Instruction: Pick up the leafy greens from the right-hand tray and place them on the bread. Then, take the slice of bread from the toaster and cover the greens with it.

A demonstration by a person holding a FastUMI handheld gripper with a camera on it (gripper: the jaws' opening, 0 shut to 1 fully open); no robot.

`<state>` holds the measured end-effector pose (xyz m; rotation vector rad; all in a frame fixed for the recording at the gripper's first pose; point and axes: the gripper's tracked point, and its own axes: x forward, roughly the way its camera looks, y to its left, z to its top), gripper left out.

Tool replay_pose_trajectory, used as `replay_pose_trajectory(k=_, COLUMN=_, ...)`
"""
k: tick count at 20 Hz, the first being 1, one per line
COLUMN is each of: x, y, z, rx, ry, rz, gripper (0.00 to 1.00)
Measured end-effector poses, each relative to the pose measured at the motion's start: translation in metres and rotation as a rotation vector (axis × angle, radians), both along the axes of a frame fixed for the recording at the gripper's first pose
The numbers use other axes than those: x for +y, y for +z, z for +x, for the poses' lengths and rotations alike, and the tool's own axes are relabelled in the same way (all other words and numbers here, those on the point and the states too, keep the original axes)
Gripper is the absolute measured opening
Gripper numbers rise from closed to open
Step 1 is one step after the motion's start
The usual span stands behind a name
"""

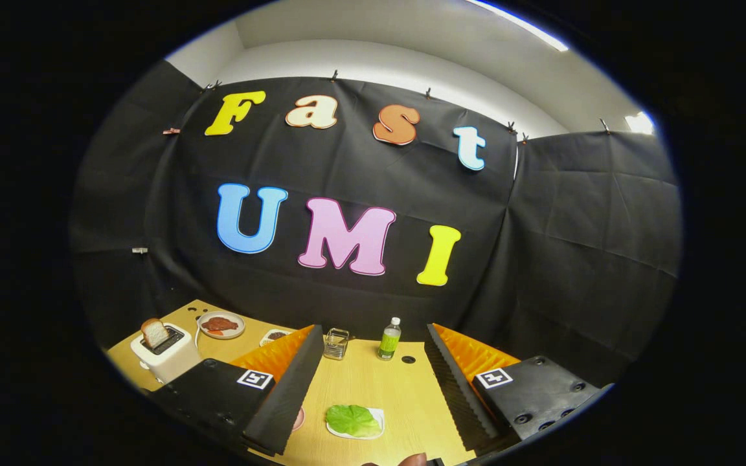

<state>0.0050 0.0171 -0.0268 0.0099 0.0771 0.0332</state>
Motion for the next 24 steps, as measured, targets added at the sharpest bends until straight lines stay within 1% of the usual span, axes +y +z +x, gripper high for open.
replay_pose_trajectory(k=4, x=0.005, y=-0.032, z=0.009, rx=0.086, ry=0.066, rz=-0.014, gripper=0.97)
replay_pose_trajectory(k=8, x=-0.006, y=-0.078, z=0.025, rx=0.179, ry=0.091, rz=-0.026, gripper=0.97)
replay_pose_trajectory(k=11, x=0.003, y=-0.134, z=0.038, rx=0.294, ry=0.168, rz=0.017, gripper=0.97)
replay_pose_trajectory(k=14, x=0.012, y=-0.195, z=0.047, rx=0.427, ry=0.225, rz=0.084, gripper=0.97)
replay_pose_trajectory(k=17, x=0.019, y=-0.243, z=0.062, rx=0.496, ry=0.274, rz=0.124, gripper=0.97)
replay_pose_trajectory(k=20, x=0.025, y=-0.288, z=0.075, rx=0.559, ry=0.323, rz=0.126, gripper=0.97)
replay_pose_trajectory(k=24, x=0.035, y=-0.346, z=0.084, rx=0.684, ry=0.404, rz=0.076, gripper=0.97)
